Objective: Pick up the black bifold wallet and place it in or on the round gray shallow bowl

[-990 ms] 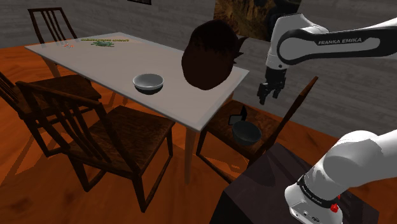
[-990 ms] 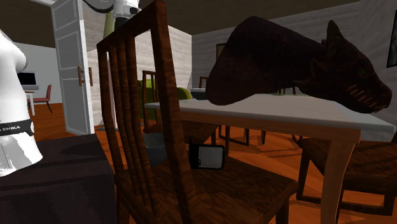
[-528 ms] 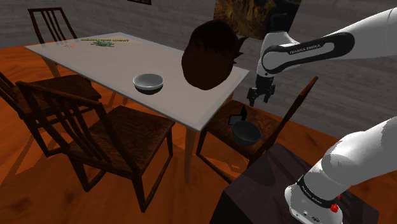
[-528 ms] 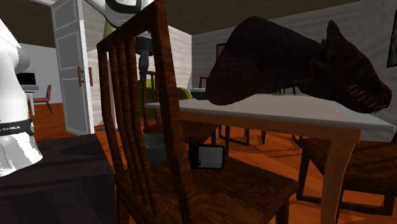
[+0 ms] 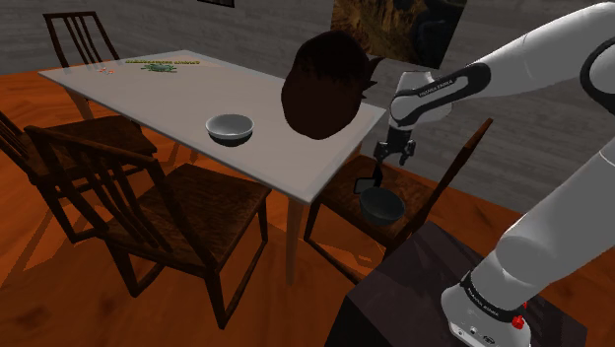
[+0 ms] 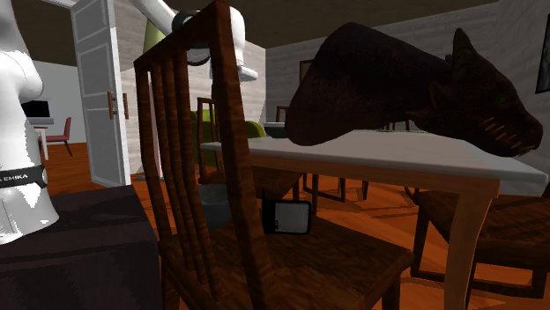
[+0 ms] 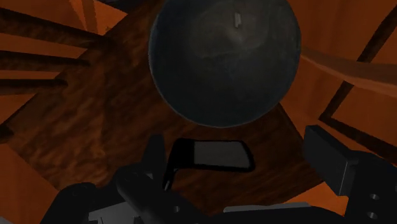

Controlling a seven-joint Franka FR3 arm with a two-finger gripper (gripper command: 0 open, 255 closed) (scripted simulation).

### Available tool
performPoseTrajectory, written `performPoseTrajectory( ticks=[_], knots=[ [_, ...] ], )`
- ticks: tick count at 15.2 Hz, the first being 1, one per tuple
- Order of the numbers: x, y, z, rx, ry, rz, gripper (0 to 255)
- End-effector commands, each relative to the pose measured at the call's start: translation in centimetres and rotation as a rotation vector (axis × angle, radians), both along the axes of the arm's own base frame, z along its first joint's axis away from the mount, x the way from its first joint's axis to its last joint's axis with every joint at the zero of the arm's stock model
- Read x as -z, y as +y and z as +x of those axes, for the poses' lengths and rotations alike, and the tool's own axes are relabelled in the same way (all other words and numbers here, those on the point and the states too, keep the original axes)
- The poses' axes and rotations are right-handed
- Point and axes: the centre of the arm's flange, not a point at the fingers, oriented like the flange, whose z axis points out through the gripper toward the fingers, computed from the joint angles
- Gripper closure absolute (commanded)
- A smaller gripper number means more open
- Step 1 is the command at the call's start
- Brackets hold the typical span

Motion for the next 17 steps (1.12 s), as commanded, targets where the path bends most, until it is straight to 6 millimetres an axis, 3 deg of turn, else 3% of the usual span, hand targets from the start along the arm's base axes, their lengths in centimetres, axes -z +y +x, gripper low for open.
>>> performPoseTrajectory(
  ticks=[1, 14, 17],
  knots=[
    [2.0, -1.6, 1.2, 0.046, -0.008, 0.004, 0],
    [13.9, -13.0, 6.6, 0.338, -0.055, 0.036, 0],
    [15.1, -13.1, 6.7, 0.342, -0.055, 0.036, 0]
  ],
)
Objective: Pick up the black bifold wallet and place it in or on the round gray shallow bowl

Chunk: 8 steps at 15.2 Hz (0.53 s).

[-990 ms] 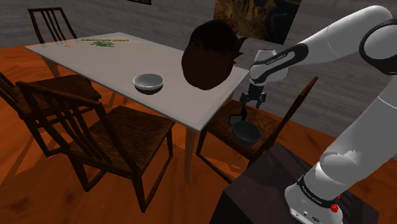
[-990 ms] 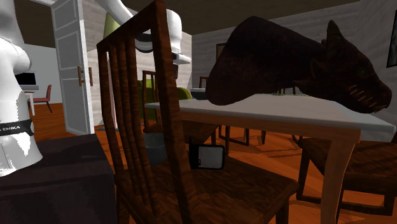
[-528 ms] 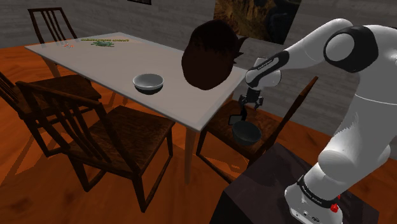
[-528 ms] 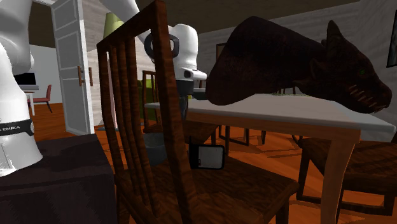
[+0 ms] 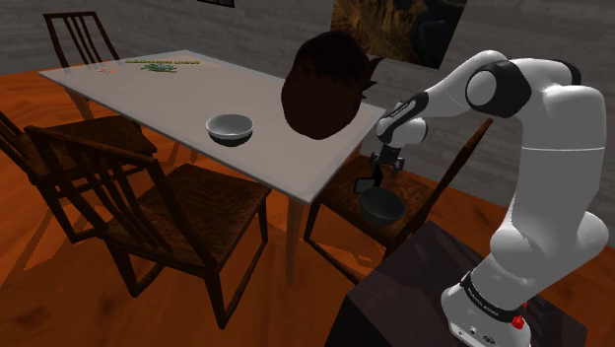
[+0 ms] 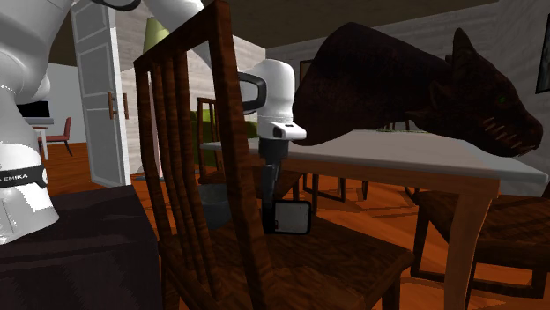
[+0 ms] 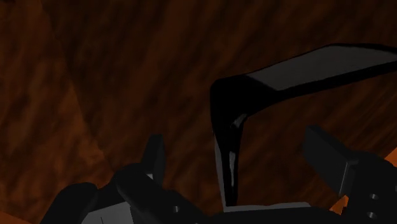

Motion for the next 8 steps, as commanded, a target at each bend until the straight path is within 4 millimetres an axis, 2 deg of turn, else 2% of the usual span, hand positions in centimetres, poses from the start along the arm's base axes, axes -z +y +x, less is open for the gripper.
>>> performPoseTrajectory(
  ticks=[1, 5, 8],
  knots=[
    [1.0, -0.1, 0.1, 0.003, -0.001, 0.000, 0],
    [3.4, 0.0, 0.0, 0.003, -0.001, 0.000, 0],
    [3.4, 0.0, 0.0, 0.003, -0.001, 0.000, 0]
  ],
)
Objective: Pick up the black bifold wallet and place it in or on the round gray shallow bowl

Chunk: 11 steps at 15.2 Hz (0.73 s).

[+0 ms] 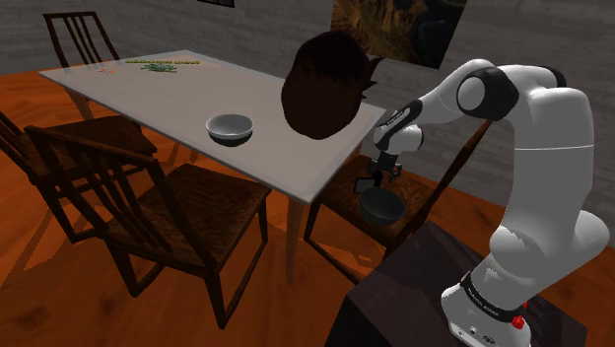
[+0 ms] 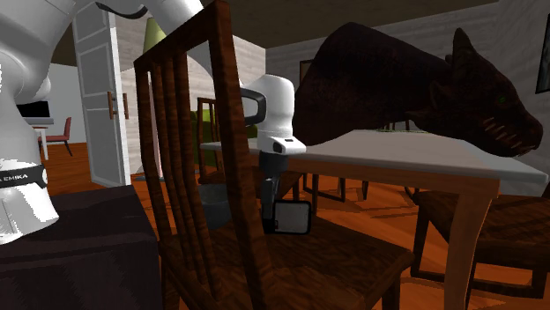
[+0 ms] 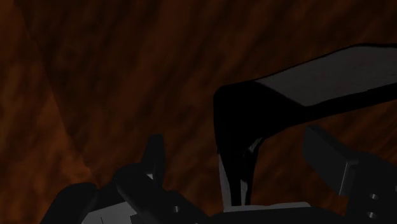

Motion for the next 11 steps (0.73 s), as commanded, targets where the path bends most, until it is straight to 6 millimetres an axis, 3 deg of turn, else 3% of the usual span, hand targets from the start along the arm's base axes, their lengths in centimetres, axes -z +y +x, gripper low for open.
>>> performPoseTrajectory(
  ticks=[1, 5, 6, 11],
  knots=[
    [0.06, 0.02, 0.03, 0.000, 0.000, 0.000, 0],
    [0.06, 0.01, 0.02, 0.000, 0.000, 0.000, 0],
    [0.06, 0.01, 0.02, 0.000, 0.000, 0.000, 255],
    [0.06, 0.01, 0.02, 0.000, 0.000, 0.000, 255]
  ],
)
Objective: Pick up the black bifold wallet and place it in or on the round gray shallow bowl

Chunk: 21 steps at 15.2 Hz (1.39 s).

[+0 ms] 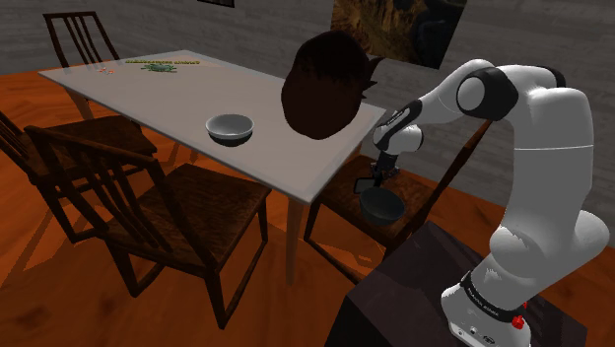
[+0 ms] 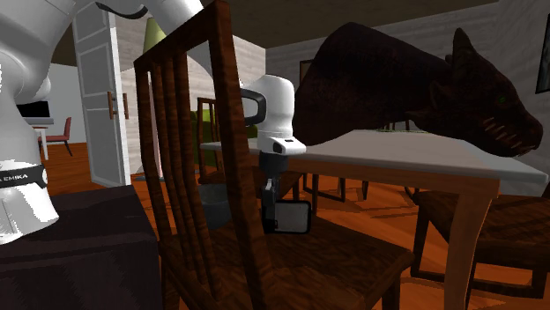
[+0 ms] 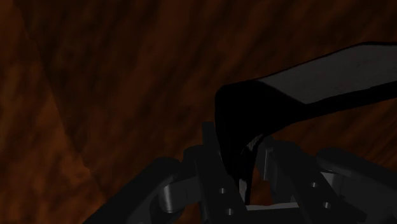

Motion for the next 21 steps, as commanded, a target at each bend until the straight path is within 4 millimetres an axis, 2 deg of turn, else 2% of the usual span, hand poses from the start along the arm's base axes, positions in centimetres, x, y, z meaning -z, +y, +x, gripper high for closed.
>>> performPoseTrajectory(
  ticks=[1, 4, 21],
  knots=[
    [0.0, 0.0, 0.0, 0.000, 0.000, 0.000, 255],
    [0.0, 0.0, 0.0, 0.000, 0.000, 0.000, 255],
    [-9.0, 0.0, 0.0, 0.000, 0.000, 0.000, 255]
  ],
)
